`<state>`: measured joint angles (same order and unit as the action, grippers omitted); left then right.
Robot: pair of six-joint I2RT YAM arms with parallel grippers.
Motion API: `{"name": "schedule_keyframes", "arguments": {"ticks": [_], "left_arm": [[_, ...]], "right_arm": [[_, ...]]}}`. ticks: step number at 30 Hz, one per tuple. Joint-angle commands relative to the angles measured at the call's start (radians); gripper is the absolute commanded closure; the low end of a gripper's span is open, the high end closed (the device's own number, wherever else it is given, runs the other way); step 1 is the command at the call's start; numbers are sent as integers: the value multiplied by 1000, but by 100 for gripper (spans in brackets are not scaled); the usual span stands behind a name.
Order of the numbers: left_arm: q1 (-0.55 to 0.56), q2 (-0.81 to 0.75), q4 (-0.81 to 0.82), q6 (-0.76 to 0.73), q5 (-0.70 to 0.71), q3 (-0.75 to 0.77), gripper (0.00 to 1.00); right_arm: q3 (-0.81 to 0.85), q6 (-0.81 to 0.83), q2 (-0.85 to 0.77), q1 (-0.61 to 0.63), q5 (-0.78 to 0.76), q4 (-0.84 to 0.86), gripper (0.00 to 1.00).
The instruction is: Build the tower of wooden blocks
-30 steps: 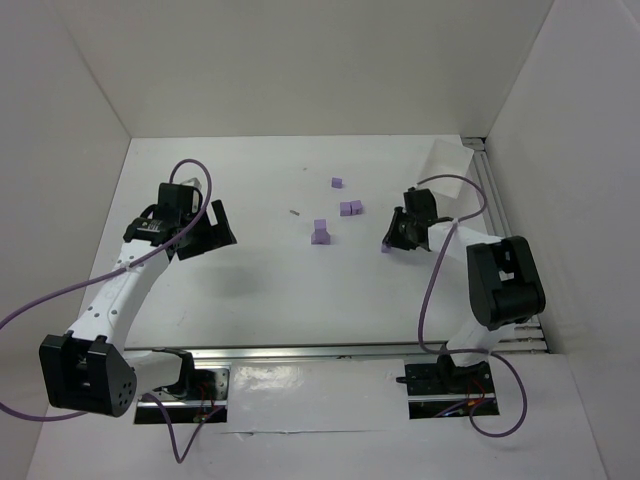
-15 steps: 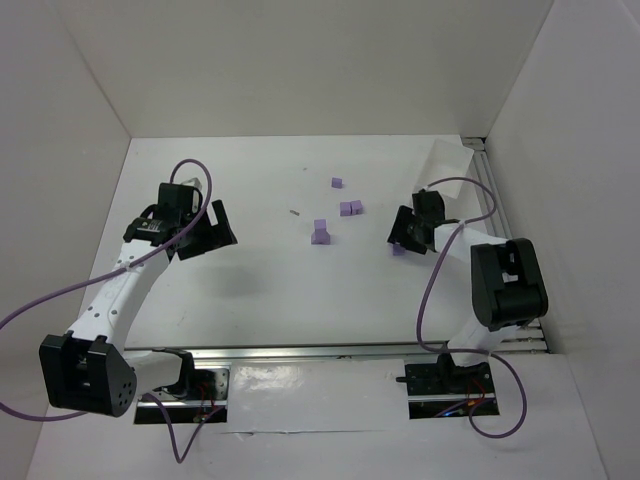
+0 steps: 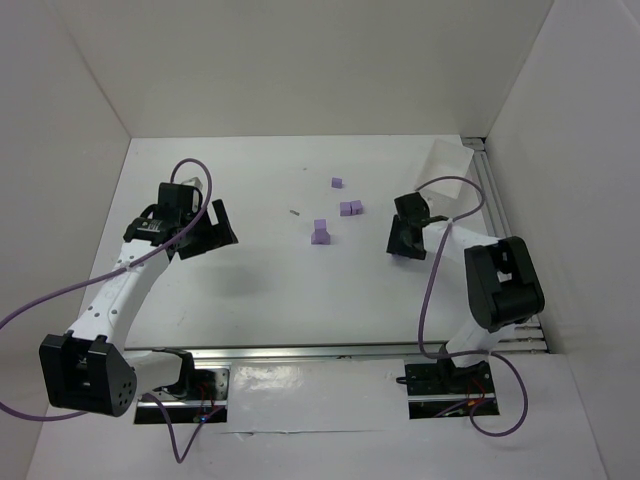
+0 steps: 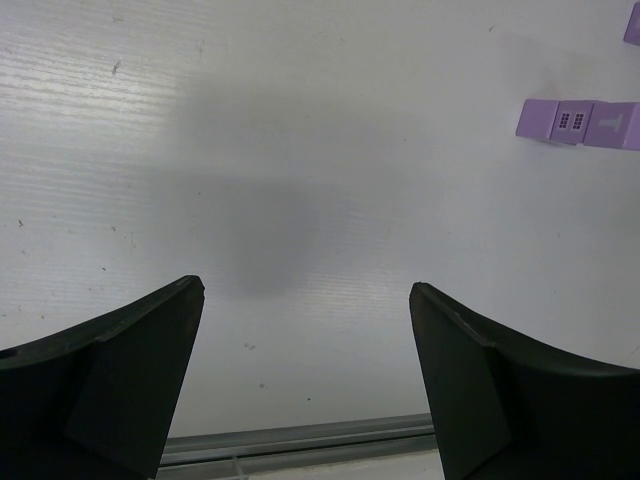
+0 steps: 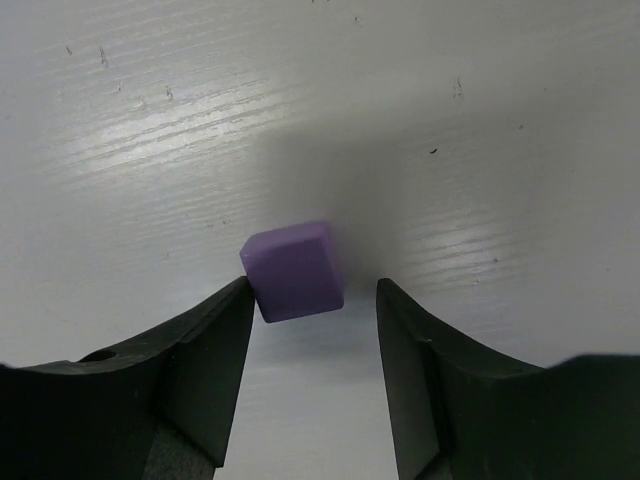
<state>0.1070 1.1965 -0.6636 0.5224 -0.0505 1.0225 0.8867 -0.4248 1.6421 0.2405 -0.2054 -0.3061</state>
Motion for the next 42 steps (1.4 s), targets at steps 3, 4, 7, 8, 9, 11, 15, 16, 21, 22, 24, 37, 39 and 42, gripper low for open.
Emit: {"name": "schedule_keyframes", "arguments": {"ticks": [3, 4, 7, 8, 9, 11, 15, 16, 21, 22, 24, 37, 39, 42], "left_arm": [[-6, 9, 27, -19, -12, 7, 3], [-6, 9, 27, -19, -12, 7, 3], [-6, 9, 27, -19, -12, 7, 3], [-6, 9, 27, -19, -12, 7, 3], [-6, 9, 27, -19, -12, 7, 3], [-6, 9, 27, -19, -2, 7, 3], [-6, 9, 27, -19, -2, 7, 3], [-6, 0, 27, -19, -2, 7, 3], [-6, -9, 27, -19, -2, 7, 3], [-6, -9, 27, -19, -2, 7, 3], [-6, -9, 27, -19, -2, 7, 3], [-6, -18, 27, -19, -11, -2, 3], [-6, -9, 27, -19, -11, -2, 3], [-6, -9, 27, -19, -11, -2, 3]], "right_arm": [[37, 6, 27, 35, -52, -67, 49], [49, 15, 27, 36, -61, -67, 52], [72, 15, 27, 54, -83, -76, 70], [87, 15, 27, 63, -83, -94, 73], [107, 15, 18, 77, -83, -111, 74], [165, 15, 4, 97, -92, -154, 74], [256, -9, -19, 154, -92, -220, 74], [283, -9, -28, 184, -92, -232, 74], [314, -81, -39, 247, -114, -261, 74], [314, -81, -39, 247, -114, -261, 74], [273, -104, -7, 247, -114, -248, 74], [161, -227, 99, 316, -63, -103, 72], [170, -227, 120, 316, -72, -103, 66], [181, -207, 148, 325, -72, -94, 58]]}}
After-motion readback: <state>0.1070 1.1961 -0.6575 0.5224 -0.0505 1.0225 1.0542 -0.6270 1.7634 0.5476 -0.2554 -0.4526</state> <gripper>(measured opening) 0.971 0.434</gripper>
